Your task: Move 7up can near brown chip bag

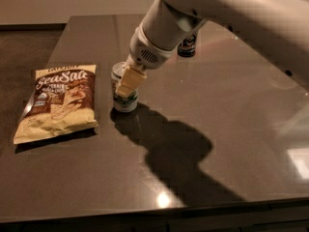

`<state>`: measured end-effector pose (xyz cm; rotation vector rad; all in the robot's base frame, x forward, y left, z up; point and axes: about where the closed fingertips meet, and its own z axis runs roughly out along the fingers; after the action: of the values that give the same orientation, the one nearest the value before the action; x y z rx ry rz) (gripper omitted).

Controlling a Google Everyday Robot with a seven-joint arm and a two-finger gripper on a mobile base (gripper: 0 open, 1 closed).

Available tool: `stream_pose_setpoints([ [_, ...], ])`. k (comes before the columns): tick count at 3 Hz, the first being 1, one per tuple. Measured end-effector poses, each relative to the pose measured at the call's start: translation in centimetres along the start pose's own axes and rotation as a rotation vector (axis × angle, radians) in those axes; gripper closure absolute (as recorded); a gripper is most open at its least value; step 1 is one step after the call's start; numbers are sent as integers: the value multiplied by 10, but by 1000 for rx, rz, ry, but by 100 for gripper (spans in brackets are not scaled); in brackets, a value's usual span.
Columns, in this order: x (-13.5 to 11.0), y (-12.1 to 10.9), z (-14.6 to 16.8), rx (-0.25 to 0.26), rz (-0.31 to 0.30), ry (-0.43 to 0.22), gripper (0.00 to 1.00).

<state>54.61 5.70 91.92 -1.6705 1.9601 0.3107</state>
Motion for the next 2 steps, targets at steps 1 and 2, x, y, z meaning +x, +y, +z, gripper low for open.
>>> stream_pose_setpoints([
  [1, -7, 2, 8, 4, -31, 9, 58],
  [2, -14, 7, 12, -12, -48, 3, 35],
])
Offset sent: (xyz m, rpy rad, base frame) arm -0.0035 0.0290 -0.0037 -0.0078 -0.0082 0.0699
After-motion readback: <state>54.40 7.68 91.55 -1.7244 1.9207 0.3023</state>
